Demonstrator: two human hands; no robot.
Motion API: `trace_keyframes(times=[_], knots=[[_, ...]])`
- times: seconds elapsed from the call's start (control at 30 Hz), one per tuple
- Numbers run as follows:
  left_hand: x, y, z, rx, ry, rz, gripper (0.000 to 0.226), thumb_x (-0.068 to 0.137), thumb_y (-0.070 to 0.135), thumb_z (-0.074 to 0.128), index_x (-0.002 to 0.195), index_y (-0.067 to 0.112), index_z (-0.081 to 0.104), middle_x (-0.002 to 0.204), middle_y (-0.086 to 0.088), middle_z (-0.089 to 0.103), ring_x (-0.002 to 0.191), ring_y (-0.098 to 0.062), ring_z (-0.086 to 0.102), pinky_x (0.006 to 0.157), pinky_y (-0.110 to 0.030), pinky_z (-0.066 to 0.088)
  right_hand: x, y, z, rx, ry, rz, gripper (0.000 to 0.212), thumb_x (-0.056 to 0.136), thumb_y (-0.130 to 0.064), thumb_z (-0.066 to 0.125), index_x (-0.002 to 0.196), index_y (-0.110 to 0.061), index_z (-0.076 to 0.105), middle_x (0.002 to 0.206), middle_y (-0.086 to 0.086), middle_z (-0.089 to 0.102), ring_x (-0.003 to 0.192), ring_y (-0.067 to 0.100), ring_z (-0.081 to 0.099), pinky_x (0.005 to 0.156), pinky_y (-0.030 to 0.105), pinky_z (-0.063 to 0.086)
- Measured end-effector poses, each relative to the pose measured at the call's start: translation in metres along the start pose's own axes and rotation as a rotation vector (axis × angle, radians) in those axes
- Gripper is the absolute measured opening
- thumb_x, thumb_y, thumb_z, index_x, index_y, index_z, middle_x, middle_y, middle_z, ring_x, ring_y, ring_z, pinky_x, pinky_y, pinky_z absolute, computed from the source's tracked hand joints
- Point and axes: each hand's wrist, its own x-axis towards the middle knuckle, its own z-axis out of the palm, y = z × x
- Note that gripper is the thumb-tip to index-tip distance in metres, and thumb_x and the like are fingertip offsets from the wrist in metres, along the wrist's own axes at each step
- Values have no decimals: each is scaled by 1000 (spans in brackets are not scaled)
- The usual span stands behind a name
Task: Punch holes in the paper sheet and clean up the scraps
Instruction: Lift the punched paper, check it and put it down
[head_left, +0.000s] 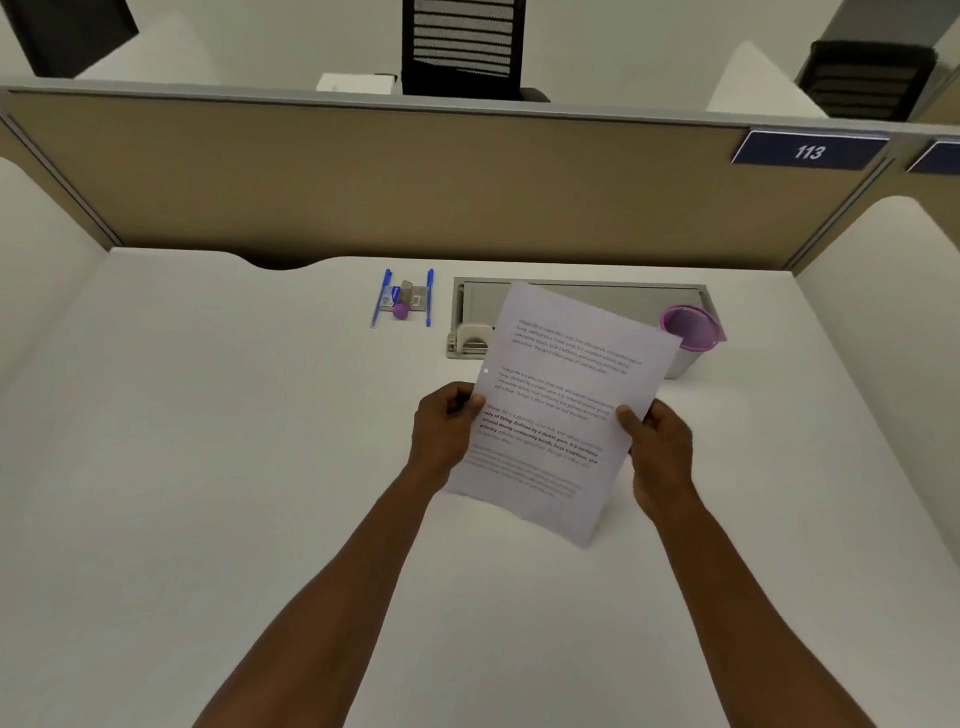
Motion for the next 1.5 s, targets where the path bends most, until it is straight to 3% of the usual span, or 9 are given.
trace_keyframes(times=[0.27, 0.4, 0.53, 0.63, 0.83, 1.13, 1.23, 1.4, 1.5], knots=[[-10, 37, 47, -53, -22, 100, 12, 87, 18, 69, 100, 18, 68, 97, 5, 76, 90, -13, 73, 79, -27, 59, 32, -49, -40, -167, -152, -323, 17, 96, -22, 59, 110, -17, 67, 102, -3, 74, 91, 18, 72, 74, 29, 60], [-22, 35, 65, -14, -29, 61, 30, 88, 16, 69, 117, 21, 63, 111, 4, 72, 102, -16, 69, 91, -40, 58, 36, -37, -51, -108, -241, -316, 22, 96, -14, 60, 118, -10, 66, 104, -6, 75, 96, 12, 71, 77, 21, 57], [-33, 38, 78, -14, -20, 90, 40, 92, 18, 64, 131, 23, 57, 120, 1, 68, 113, -24, 63, 93, -46, 56, 38, -28, -60, -107, -252, -283, 28, 87, -15, 73, 114, -18, 68, 111, 1, 72, 103, 21, 69, 87, 34, 57], [-38, 46, 82, -23, 25, 134, 31, 94, 18, 59, 124, 27, 62, 114, 4, 70, 109, -22, 65, 89, -39, 57, 39, -28, -67, -163, -162, -307, 23, 84, -15, 76, 105, -19, 69, 105, 1, 73, 99, 21, 69, 89, 40, 57], [-38, 56, 90, -72, 105, 151, 23, 91, 14, 64, 87, 34, 75, 96, 8, 76, 87, -13, 71, 73, -22, 58, 43, -40, -82, -245, -100, -462, 12, 89, -22, 70, 101, -25, 69, 95, -12, 73, 89, 11, 69, 80, 23, 58], [-39, 56, 100, -51, 113, 122, 16, 80, 23, 76, 84, 39, 75, 88, 7, 76, 86, -22, 71, 75, -33, 60, 48, -35, -90, -149, -125, -343, 19, 87, -20, 72, 106, -22, 71, 99, -6, 76, 93, 13, 72, 75, 22, 57], [-38, 60, 101, -63, 118, 138, 8, 81, 27, 72, 86, 33, 74, 91, 6, 76, 82, -18, 72, 70, -27, 58, 48, -41, -90, -101, -125, -359, 17, 88, -24, 71, 103, -31, 71, 98, -9, 76, 91, 11, 72, 73, 19, 56], [-39, 56, 107, -34, 73, 116, 23, 87, 23, 70, 110, 20, 68, 104, 0, 72, 95, -24, 69, 78, -36, 60, 49, -35, -87, -153, -140, -294, 19, 90, -17, 69, 102, -32, 69, 98, -9, 75, 94, 13, 71, 83, 31, 59], [-39, 58, 110, -33, 95, 150, 17, 89, 21, 66, 103, 31, 69, 100, 5, 73, 92, -19, 70, 79, -35, 61, 50, -38, -89, -128, -148, -316, 20, 89, -21, 68, 104, -33, 69, 99, -9, 75, 94, 12, 70, 79, 26, 58]])
